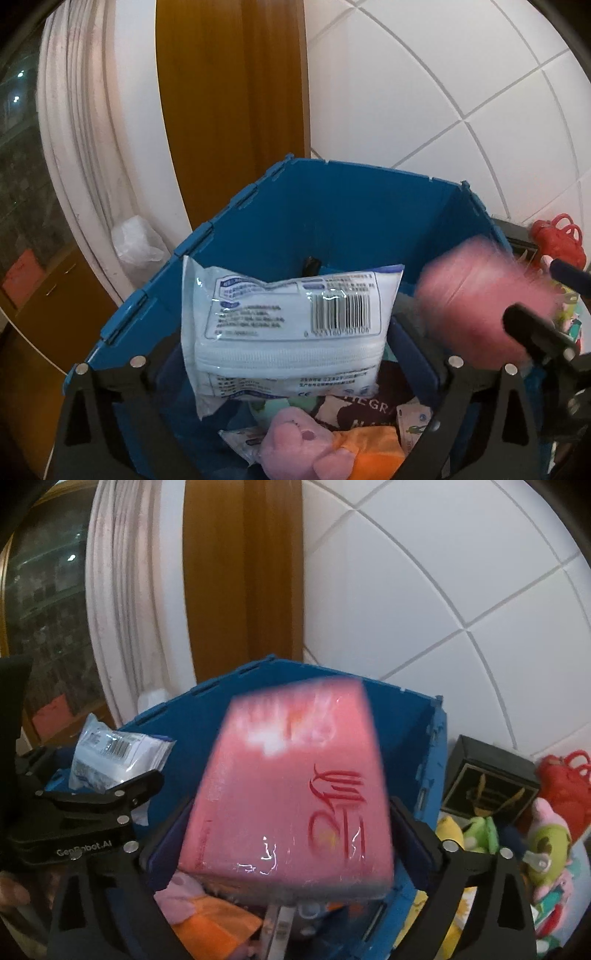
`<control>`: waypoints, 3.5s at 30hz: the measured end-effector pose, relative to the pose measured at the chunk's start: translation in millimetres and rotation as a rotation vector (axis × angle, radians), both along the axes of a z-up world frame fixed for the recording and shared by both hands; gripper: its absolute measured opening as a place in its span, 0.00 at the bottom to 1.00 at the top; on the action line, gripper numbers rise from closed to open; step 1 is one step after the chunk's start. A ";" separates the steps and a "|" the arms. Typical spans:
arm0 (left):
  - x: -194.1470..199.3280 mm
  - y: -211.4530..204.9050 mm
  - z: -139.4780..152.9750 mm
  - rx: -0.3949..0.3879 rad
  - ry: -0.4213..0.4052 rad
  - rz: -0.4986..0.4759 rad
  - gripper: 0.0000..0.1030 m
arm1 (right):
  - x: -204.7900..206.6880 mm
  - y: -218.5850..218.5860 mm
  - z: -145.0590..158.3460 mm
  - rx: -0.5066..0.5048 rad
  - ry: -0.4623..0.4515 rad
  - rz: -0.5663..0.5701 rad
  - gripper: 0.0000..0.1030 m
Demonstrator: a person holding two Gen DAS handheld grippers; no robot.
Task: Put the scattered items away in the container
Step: 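Open both grippers to drop the packets into the blue crate, then move both grippers back toward the pile of toys, then grasp the white plush animal with the left gripper and lift it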
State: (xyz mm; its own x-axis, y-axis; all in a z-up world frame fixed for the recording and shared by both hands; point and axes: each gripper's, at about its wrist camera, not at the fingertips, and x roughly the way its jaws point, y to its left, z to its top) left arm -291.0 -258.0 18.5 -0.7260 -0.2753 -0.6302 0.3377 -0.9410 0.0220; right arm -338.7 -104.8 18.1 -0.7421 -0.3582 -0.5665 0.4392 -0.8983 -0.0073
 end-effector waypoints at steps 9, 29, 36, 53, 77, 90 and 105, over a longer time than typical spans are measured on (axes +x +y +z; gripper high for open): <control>-1.6 -2.8 -7.7 0.011 -0.015 0.009 0.99 | 1.5 4.6 -4.0 0.008 -0.006 -0.021 1.00; 25.6 13.2 0.1 0.002 0.013 -0.003 0.99 | 16.7 24.0 -4.5 0.002 -0.005 -0.059 1.00; 44.9 50.2 6.7 0.010 0.047 -0.063 0.99 | 43.8 58.9 0.4 -0.016 0.010 -0.128 1.00; 90.5 276.0 0.5 -0.009 0.063 -0.258 0.99 | 143.6 268.3 -13.2 -0.041 0.005 -0.328 1.00; 63.8 444.3 -96.6 0.004 -0.157 -0.416 0.99 | 194.9 488.3 -90.6 -0.054 -0.186 -0.568 1.00; 23.1 380.3 -136.6 -0.002 -0.240 -0.323 0.99 | 122.6 414.6 -131.7 -0.098 -0.278 -0.389 0.99; -0.8 404.9 -169.9 0.056 -0.310 -0.280 0.99 | 62.9 454.1 -201.3 -0.030 -0.418 -0.330 0.74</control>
